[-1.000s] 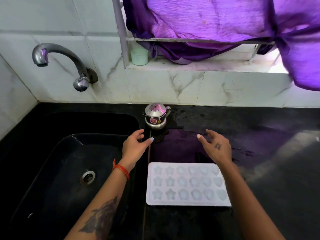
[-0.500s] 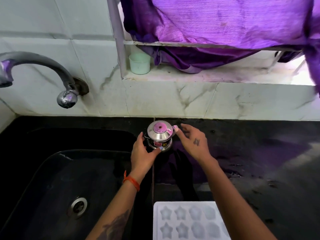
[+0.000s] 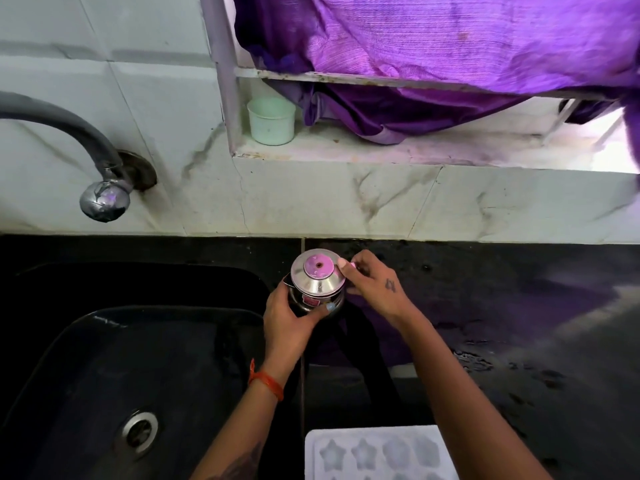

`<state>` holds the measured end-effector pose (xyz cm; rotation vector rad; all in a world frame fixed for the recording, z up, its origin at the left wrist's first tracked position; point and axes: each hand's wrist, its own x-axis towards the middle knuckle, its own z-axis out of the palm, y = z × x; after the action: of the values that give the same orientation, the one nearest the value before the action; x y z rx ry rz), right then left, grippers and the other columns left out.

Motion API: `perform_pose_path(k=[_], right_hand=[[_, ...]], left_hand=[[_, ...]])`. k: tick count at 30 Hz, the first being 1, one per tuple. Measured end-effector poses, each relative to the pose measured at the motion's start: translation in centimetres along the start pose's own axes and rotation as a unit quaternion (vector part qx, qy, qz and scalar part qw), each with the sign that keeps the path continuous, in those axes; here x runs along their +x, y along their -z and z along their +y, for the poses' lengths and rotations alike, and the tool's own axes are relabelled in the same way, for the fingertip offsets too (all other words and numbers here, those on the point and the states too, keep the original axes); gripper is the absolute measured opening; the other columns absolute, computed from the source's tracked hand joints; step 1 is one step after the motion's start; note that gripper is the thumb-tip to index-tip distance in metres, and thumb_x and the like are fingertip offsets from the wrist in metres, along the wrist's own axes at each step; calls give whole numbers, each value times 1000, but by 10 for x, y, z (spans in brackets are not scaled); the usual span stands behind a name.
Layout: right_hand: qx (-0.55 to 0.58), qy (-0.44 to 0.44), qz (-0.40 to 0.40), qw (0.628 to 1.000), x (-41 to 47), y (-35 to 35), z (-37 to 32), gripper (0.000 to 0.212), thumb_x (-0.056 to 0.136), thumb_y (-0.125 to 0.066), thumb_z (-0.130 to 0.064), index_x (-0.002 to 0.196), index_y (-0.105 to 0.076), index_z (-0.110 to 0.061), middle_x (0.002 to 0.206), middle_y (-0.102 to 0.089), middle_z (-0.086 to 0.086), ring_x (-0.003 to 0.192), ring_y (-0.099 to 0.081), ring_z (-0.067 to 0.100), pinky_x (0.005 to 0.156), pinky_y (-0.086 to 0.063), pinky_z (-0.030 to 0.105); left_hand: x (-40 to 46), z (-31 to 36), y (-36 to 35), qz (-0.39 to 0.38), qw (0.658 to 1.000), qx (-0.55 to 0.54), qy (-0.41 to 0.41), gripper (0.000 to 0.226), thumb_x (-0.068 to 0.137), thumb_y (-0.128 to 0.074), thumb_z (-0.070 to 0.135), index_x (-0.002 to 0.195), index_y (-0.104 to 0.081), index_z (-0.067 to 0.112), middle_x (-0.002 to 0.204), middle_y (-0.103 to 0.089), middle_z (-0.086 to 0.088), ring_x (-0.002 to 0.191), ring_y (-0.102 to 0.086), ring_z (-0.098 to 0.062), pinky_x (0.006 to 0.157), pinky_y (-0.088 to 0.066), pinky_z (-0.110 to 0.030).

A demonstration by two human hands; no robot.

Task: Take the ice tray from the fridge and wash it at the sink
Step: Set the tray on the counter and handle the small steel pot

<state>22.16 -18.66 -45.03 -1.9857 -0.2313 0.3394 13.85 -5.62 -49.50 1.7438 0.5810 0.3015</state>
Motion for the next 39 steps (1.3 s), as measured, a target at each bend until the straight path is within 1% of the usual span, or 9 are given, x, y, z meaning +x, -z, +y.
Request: perform_pose_path(k=[6,9,13,15,20,25,32,36,39], right_hand=[[2,0,-5,1000,-19,6,-1,41,86,-63,-40,85,-53,0,75,-60,2,76,-63,16,80,-57,48],[6,3,-8,1000,-35,10,-2,39,87,-63,-36,84,-54,1,76,-60,2,76,-63,14,80,-58,43],[10,3,-13,1000,-59,20,-3,42,85,-65,-39,80,-55,1,77,-62,5,79,-66,18,79,-59,38],[-8,10,-16,1000,-73,27,-3,45,83,-64,-46,76,-57,-2,74,-64,5,81,-66,23,82,-57,41],[-14,18,-30,999,-109,44,-7,49,82,-63,-49,70,-57,-2,74,-65,11,77,-66,21,82,-57,41],[-23,35,-44,998,-145,60,-11,52,84,-63,-45,74,-56,5,73,-61,10,72,-62,15,71,-58,25],[-26,18,-93,995,-181,84,-3,48,71,-71,-51,67,-58,-5,78,-70,14,82,-69,26,81,-58,37],[-27,24,-107,994,-197,92,5,42,63,-77,-50,58,-55,-15,65,-64,4,70,-64,17,77,-57,35],[-49,32,-100,993,-206,97,7,46,61,-77,-52,62,-58,-11,70,-67,13,71,-65,18,74,-56,35]], left_hand=[[-14,2,6,-28,999,-26,0,72,41,-81,50,108,-55,41,115,-64,0,105,-62,-16,94,-50,-42],[-29,4,10,-37,999,-34,-6,75,40,-83,47,110,-58,35,113,-67,2,103,-63,-14,93,-50,-41],[-53,9,16,-52,998,-47,-6,61,52,-90,17,102,-59,34,104,-70,3,97,-66,-11,90,-52,-35],[-68,13,18,-58,997,-57,-9,57,56,-88,8,98,-59,34,99,-70,6,93,-66,-7,87,-53,-30],[-106,21,19,-74,994,-80,-19,55,61,-86,9,102,-60,34,99,-70,10,88,-65,2,81,-52,-17],[-147,25,15,-81,989,-122,-8,58,62,-86,8,112,-62,22,105,-72,1,99,-67,-11,88,-53,-28],[-194,26,5,-60,992,-106,6,63,67,-83,13,124,-59,14,111,-68,-1,104,-63,-12,84,-52,-22],[-215,22,-4,-42,992,-115,20,59,67,-83,13,121,-60,15,108,-68,4,101,-63,-11,84,-52,-23],[-228,17,-13,-37,990,-134,35,61,65,-85,14,121,-60,14,108,-68,5,102,-63,-7,85,-51,-21]])
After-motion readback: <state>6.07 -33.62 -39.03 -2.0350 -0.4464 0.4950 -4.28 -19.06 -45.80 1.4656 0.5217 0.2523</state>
